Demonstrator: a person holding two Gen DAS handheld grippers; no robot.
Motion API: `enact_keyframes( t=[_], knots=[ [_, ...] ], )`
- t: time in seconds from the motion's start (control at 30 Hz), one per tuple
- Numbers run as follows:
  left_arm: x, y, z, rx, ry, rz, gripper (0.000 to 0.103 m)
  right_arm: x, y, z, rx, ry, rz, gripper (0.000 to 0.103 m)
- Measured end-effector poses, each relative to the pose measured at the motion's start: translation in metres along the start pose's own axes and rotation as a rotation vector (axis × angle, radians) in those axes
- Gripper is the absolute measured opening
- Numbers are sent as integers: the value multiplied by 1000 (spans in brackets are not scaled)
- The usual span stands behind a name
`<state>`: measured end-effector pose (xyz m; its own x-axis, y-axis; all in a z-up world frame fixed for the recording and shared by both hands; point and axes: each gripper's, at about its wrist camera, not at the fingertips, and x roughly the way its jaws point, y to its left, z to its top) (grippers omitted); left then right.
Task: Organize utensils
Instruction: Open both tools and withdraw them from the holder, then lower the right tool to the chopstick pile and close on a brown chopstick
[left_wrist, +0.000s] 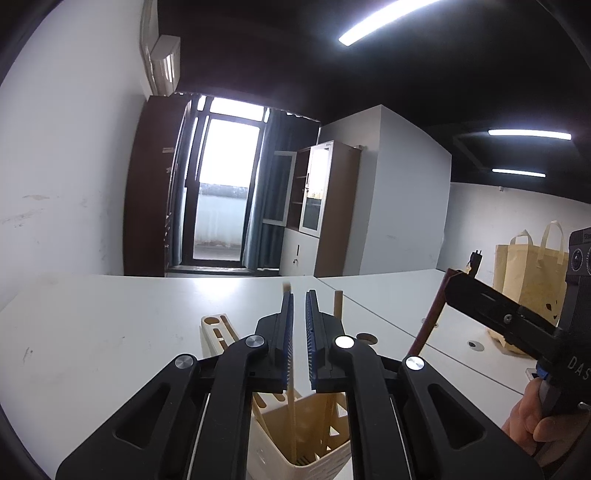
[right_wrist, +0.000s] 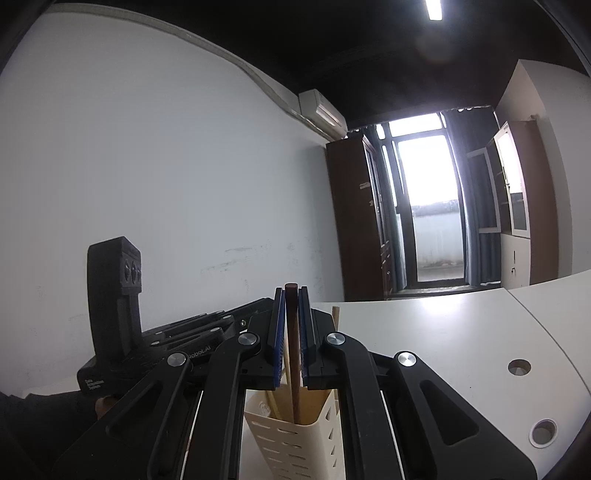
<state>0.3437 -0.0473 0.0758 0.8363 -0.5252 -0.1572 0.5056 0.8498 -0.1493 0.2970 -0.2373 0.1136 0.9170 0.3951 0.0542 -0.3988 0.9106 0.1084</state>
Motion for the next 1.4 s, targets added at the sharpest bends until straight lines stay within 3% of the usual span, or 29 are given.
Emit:
enact_keyframes(
  t=[0.07, 0.1, 0.13, 0.17, 0.23, 0.27, 0.37, 0.4, 0.43, 0.57, 0.7, 0.87, 0.97, 1.13, 1.3, 1.4],
  knots=[
    [-4, 1, 0, -11, 12, 5, 9, 3, 2, 0, -5, 26, 4, 8],
    [-6, 2, -1, -19, 20, 8, 14, 6, 3, 0, -8, 47, 6, 9],
    [-9, 4, -1, -29, 29, 10, 26, 8, 4, -1, -11, 68, -2, 10],
    [-13, 5, -2, -42, 35, 17, 35, 8, 4, -1, -11, 72, -4, 16],
    [-22, 8, -2, -64, 38, 45, 61, 4, 3, -1, 10, 68, 6, 42],
    [-27, 9, -3, -70, 40, 72, 65, 2, 2, -1, 23, 67, 5, 57],
    [-42, 13, -7, -74, 55, 182, 69, -10, 0, -3, 49, 55, 1, 68],
    [-47, 15, -9, -80, 75, 202, 77, -15, -2, -4, 61, 44, -8, 76],
    [-51, 17, -11, -86, 92, 227, 83, -21, -4, -5, 76, 33, -22, 78],
    [-65, 24, -31, -119, 194, 278, 92, -40, -15, -17, 149, 41, -63, 87],
    [-61, 29, -61, -156, 334, 295, 93, -38, -27, -40, 201, 133, -105, 87],
    [-38, 34, -105, -193, 514, 294, 93, -3, -29, -87, 215, 389, -111, 87],
    [-26, 38, -125, -190, 545, 363, 93, 18, -25, -124, 203, 534, -119, 87],
    [-10, 47, -147, -212, 631, 366, 92, 40, -13, -169, 181, 681, -104, 87],
    [0, 50, -162, -234, 674, 353, 86, 57, 10, -193, 109, 776, -67, 49],
    [6, 48, -170, -221, 703, 355, 84, 67, 22, -206, 62, 823, -65, 37]
  ],
)
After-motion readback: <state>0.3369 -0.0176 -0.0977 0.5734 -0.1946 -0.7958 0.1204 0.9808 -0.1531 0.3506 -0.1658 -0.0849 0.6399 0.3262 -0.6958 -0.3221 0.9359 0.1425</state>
